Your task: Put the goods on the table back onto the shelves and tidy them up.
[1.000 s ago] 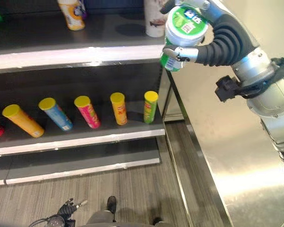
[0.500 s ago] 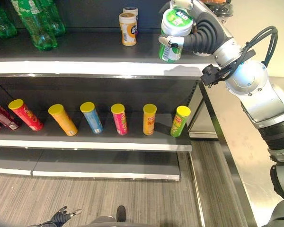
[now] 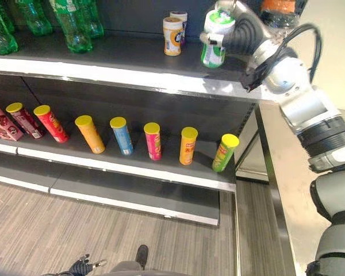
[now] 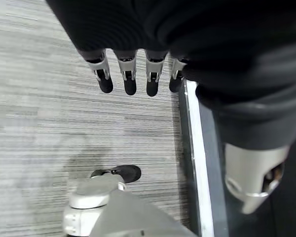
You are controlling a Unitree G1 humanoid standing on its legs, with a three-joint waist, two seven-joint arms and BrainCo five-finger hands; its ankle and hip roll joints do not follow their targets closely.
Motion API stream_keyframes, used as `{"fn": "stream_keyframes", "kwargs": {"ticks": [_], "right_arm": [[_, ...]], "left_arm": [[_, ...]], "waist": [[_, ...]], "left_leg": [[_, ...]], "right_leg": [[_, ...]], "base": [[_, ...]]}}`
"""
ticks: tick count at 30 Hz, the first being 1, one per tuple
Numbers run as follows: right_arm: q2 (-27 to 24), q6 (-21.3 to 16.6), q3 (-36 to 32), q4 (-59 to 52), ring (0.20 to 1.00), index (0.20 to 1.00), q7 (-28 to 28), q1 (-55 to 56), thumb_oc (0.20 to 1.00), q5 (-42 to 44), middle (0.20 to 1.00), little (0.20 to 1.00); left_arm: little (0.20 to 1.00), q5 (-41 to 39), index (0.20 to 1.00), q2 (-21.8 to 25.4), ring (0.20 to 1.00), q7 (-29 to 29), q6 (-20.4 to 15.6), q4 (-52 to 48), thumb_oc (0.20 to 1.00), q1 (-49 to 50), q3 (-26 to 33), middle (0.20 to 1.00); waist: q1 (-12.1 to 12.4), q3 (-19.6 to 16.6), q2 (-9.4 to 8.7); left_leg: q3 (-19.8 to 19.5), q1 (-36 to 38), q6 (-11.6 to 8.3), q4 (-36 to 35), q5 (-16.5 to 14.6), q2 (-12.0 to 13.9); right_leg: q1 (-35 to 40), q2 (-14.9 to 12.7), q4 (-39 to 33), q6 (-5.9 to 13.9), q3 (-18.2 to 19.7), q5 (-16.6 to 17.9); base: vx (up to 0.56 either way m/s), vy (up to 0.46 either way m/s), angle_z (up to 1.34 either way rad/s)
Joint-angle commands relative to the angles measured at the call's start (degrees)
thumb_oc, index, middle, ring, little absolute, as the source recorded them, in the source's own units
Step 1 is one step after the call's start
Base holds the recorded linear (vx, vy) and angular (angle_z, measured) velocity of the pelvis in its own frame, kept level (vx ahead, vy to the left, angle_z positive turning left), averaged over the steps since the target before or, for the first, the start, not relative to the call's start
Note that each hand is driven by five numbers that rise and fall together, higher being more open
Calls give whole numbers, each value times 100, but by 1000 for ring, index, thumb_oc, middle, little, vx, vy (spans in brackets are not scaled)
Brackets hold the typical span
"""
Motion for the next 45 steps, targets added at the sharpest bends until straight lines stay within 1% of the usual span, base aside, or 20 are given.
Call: {"fn": "stream_keyframes", "kwargs": {"ticks": [1,3,5,6,11,13,19,25,32,45], "right_arm": [[206,-86,228,360,200,200,-203,-884,200,61,200,200],[468,-60,250,631,200,200,-254,-954,200,-23,200,200],[556,-53,249,725,200,200,-259,-962,200,-64,200,200],[706,-33,240,827,200,200,-284,-943,200,-150,200,200],[841,1,244,935,200,200,-325,-952,200,-319,200,200],[841,0,244,936,200,200,-325,-952,200,-319,200,200],[1058,13,346,1111,200,200,-346,-1048,200,-457,200,200],[1063,52,415,1257,200,200,-362,-1104,200,-578,200,200],[1040,92,447,1595,200,200,-386,-1158,200,-614,200,200],[959,110,420,1659,200,200,-351,-1087,200,-562,200,200]], "left_arm": [[1000,14,1000,301,1000,52,-106,142,1000,-391,-146,1000],[1000,-25,1000,264,1000,89,-90,186,1000,-405,-179,1000],[1000,-45,1000,253,1000,85,-83,198,1000,-414,-179,1000],[1000,-65,1000,224,1000,98,-71,262,1000,-416,-180,1000],[1000,-111,1000,187,1000,111,-58,345,1000,-413,-199,1000],[1000,-111,1000,186,1000,111,-58,346,1000,-413,-198,1000],[1000,-91,1000,148,1000,141,-51,394,1000,-392,-235,1000],[1000,-72,1000,163,1000,163,-56,415,1000,-407,-223,1000],[1000,-56,1000,161,1000,192,-59,412,1000,-409,-215,1000],[1000,-34,1000,156,1000,175,-68,377,1000,-364,-205,1000]], "waist": [[311,-196,-298],[395,-205,-315],[418,-204,-319],[480,-208,-324],[571,-204,-331],[568,-205,-331],[647,-200,-362],[639,-206,-376],[556,-200,-388],[453,-179,-381]], "left_leg": [[-2,470,-210,9,-953,47],[-98,444,-225,9,-933,30],[-121,435,-227,9,-929,25],[-156,414,-234,9,-916,14],[-273,338,-247,9,-886,-17],[-275,336,-247,9,-886,-18],[-269,321,-239,9,-901,-45],[-265,319,-234,9,-914,-50],[-178,362,-214,9,-953,-50],[-66,426,-195,9,-992,-13]], "right_leg": [[-741,-324,282,161,-104,346],[-683,-336,285,153,-261,325],[-667,-339,279,152,-307,320],[-648,-354,288,151,-380,310],[-627,-382,291,155,-543,306],[-627,-383,290,156,-546,305],[-596,-428,265,163,-616,327],[-594,-446,249,176,-624,340],[-610,-467,230,181,-537,372],[-633,-448,200,177,-375,388]], "base": [[37,-30,29],[48,-37,29],[33,-20,21],[27,-3,17],[16,-1,24],[13,3,21],[11,7,2],[0,0,0],[-1,1,-1],[-3,1,-1]]}}
